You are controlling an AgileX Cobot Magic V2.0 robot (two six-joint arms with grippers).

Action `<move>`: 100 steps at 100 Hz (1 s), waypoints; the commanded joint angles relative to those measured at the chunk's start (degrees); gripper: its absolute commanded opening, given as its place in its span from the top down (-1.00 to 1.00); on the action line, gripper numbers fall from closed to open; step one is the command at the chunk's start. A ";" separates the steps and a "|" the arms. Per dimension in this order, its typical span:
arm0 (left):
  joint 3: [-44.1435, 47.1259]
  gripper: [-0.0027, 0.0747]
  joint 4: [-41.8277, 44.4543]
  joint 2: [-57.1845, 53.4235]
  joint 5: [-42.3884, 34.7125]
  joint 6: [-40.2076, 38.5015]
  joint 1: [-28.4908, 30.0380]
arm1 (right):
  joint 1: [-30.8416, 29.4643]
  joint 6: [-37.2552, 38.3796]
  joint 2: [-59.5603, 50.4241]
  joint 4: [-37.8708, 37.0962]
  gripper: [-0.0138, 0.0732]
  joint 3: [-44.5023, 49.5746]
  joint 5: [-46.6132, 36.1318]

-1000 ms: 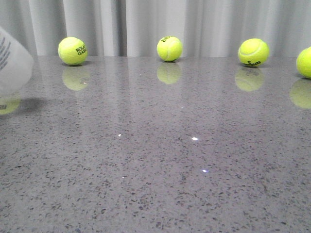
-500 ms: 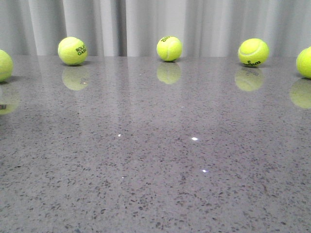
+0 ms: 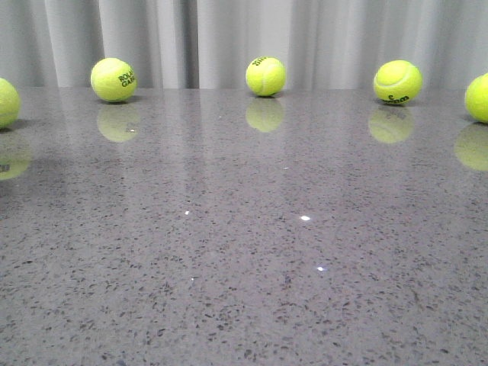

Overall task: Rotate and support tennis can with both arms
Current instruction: 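Lift and rotate the can upright with the left gripper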

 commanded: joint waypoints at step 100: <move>-8.55 -0.13 3.25 -10.64 -0.04 -7.21 0.16 | -0.35 -0.03 0.27 0.04 0.83 -1.59 -4.52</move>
